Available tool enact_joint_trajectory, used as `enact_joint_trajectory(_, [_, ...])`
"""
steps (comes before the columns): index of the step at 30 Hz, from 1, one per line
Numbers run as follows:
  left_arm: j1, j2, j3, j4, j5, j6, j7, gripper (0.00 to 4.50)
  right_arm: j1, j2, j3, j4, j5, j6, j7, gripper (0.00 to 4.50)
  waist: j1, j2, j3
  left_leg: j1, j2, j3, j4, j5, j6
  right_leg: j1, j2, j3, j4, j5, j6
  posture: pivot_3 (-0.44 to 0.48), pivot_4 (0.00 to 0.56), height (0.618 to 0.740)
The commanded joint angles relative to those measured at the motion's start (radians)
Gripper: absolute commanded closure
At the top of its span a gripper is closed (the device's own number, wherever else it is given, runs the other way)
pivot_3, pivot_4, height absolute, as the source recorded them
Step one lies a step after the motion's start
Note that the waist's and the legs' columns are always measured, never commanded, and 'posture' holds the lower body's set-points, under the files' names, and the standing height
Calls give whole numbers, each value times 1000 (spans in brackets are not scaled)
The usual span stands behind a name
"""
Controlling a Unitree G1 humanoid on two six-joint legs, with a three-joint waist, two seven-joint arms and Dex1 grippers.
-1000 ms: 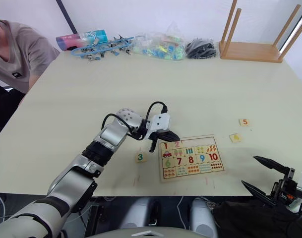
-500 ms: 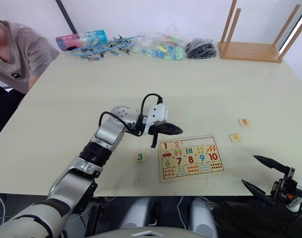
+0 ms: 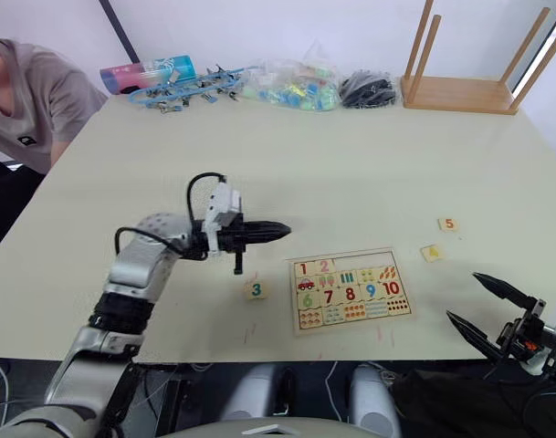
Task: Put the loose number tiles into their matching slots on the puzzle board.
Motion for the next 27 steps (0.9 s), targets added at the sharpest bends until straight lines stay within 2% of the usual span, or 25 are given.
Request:
enact_joint_trajectory(1, [55,27,60,-49,-19,-48,28,4441,0,-16,-33,5,11,0,-8,0,2,0,0,0,0,0,0,0,0,0,0,0,0,0,0,0,150,740])
enact_joint_trajectory(8, [154,80,134,-72,-50,-41,62,4441,-12,-40,-48,33,15,6,-9,0,-1,0,0,0,0,-1,-1,0,-1,0,-4,-2,0,0,-1,0,150,740])
enact_joint_trajectory(9, [171,79,157,-69,-52,-54,85,4217,-13,-44,-53,37,14,7,-13,0,-1,0,0,0,0,-1,-2,0,-1,0,-9,-4,0,0,-1,0,150,740])
enact_joint_trajectory(11, [204,82,186,-68,-56,-74,106,3572,-12,-49,-62,45,18,12,-21,0,-2,0,0,1,0,-2,-3,0,-1,-1,-14,-14,0,0,-3,0,150,740])
enact_joint_trajectory(12, [222,79,206,-68,-63,-87,117,2837,-11,-51,-66,49,19,14,-26,0,-2,0,0,1,0,-2,-3,0,-1,-1,-17,-19,0,1,-4,0,150,740])
enact_joint_trajectory(14, [271,86,232,-76,-67,-107,120,2497,-8,-57,-75,63,13,12,-33,0,-4,1,0,1,0,-2,-3,0,-1,-1,-18,-20,0,1,-4,0,150,740])
enact_joint_trajectory(17, [328,89,277,-82,-101,-117,119,1264,-4,-60,-90,80,9,11,-42,0,-9,1,-1,1,0,-2,-4,-1,-3,-2,-22,-22,0,0,-7,0,150,740])
enact_joint_trajectory(19, [365,95,298,-87,-116,-123,109,209,0,-61,-96,91,7,7,-42,0,-10,1,-1,1,0,-4,-5,-3,-6,-2,-24,-26,0,0,-7,0,150,740])
enact_joint_trajectory(20, [381,97,305,-89,-124,-127,102,92,1,-61,-97,94,7,5,-41,0,-12,1,-1,1,0,-4,-5,-3,-6,-2,-24,-28,0,0,-7,0,150,740])
enact_joint_trajectory(27, [497,134,358,-45,-150,-227,11,92,15,-50,-103,116,5,-8,-29,0,-25,4,-3,1,0,-4,-6,-3,-6,-2,-29,-36,-1,0,-11,0,150,740])
